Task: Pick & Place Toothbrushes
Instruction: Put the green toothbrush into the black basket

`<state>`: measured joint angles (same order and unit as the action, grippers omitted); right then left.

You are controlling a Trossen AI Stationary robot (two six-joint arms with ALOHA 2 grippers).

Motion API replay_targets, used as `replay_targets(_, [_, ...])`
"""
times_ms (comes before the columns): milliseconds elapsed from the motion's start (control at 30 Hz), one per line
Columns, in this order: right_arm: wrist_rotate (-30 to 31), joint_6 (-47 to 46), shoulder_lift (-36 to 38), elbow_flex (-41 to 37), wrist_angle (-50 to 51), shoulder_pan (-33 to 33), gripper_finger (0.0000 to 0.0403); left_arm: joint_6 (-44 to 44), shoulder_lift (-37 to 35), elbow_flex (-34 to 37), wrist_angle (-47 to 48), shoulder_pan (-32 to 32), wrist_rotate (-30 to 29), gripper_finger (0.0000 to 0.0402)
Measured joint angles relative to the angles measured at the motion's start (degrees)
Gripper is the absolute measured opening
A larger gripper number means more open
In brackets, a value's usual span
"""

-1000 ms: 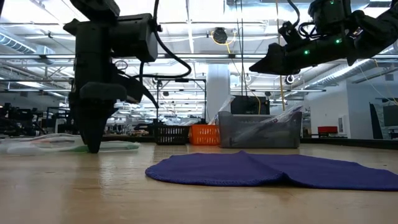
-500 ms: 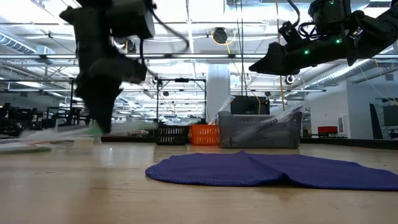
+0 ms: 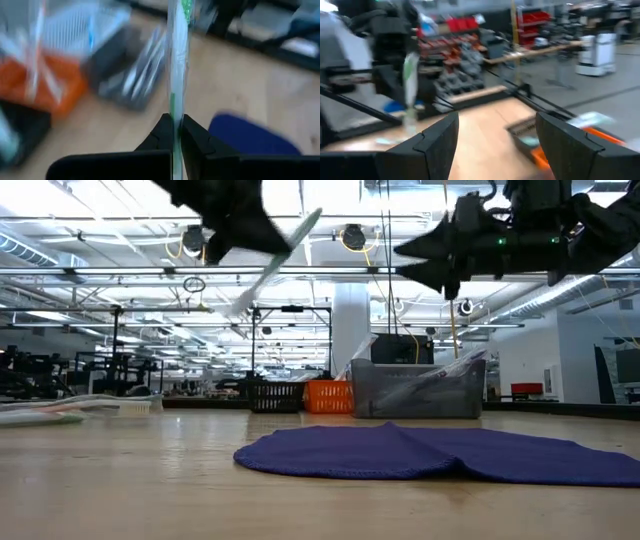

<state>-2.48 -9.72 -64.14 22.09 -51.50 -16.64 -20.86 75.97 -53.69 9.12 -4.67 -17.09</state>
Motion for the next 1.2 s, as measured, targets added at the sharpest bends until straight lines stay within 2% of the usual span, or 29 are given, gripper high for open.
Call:
replay_targets(167, [-6.08, -3.01, -2.51, 1.56, -4.48, 2.41, 0.0253, 8.65, 1.22, -0.02, -12.51, 1.88, -0.12, 0.0004])
replay_targets(333, [-6.65, -1.87, -7.12, 6.27, -4.41, 5.29, 0.0253, 12.43, 3.48, 0.02, -20.61, 3.77, 0.83, 0.0004])
replay_targets(733, [-6.79, -1.61, -17.06, 16.60, -4.50, 6.18, 0.0241, 14.36, 7.56, 0.10, -24.23, 5.12, 2.02, 0.0009])
replay_targets(933, [-9.47, -1.59, -21.37, 20.00, -5.25, 6.66, 0.0176, 14.99, 7.47, 0.04, -25.49, 5.78, 2.08, 0.0008])
replay_targets(1033, [-9.34, -1.61, -21.87, 20.72, -5.96, 6.50, 0.0120, 14.81, 7.42, 0.04, -25.65, 5.98, 2.08, 0.0011])
replay_targets(1133, [-8.07, -1.40, -21.87, 20.72, -5.48, 6.09, 0.0039, 14.75, 7.42, 0.04, -25.17, 6.01, 2.16, 0.0005])
replay_targets(1200, [-7.94, -0.29, -21.81, 20.72, -5.63, 5.94, 0.0020, 14.90, 7.41, 0.04, -25.26, 6.04, 2.19, 0.0004])
